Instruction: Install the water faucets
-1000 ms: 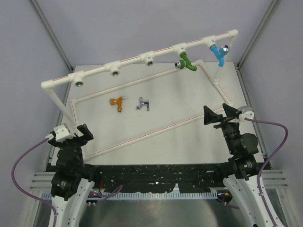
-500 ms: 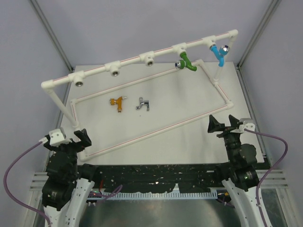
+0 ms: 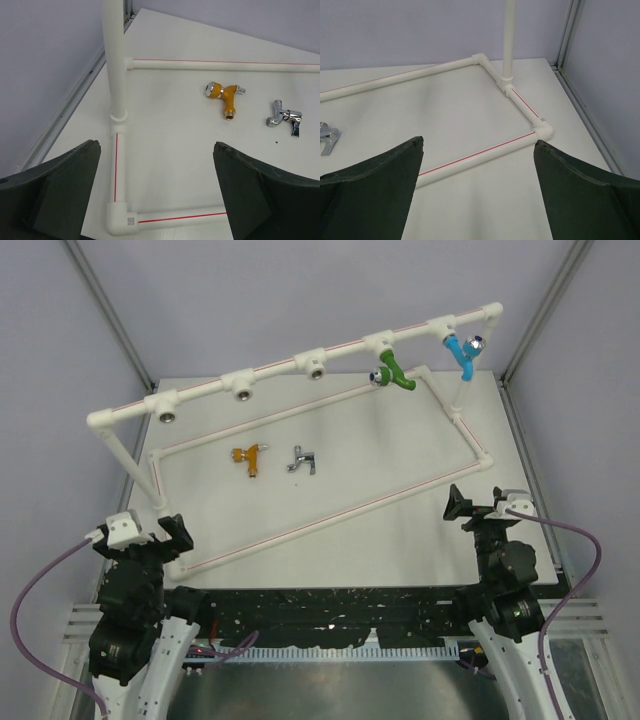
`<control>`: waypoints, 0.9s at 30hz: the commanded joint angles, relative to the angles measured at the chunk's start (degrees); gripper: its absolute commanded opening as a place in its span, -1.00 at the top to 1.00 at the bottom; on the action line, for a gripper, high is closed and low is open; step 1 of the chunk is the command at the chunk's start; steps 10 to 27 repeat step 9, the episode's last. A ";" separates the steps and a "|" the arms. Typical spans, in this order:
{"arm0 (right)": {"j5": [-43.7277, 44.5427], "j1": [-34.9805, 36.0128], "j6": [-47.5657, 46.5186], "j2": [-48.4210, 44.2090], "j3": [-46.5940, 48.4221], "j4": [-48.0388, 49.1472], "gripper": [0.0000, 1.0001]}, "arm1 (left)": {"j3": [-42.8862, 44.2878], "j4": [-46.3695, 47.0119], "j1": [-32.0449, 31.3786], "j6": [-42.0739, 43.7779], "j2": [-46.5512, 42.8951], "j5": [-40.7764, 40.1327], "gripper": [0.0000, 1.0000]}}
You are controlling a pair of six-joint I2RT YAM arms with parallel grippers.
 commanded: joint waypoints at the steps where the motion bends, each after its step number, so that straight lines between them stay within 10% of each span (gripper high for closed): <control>1: 1.88 -0.17 -2.64 -10.56 2.85 0.97 -0.91 | 0.60 -0.43 -0.24 1.24 -17.19 -0.16 -0.99; 27: 1.36 -0.17 -5.19 -10.64 5.04 0.35 -0.91 | 1.12 -0.87 -0.24 1.15 -17.28 0.28 -0.99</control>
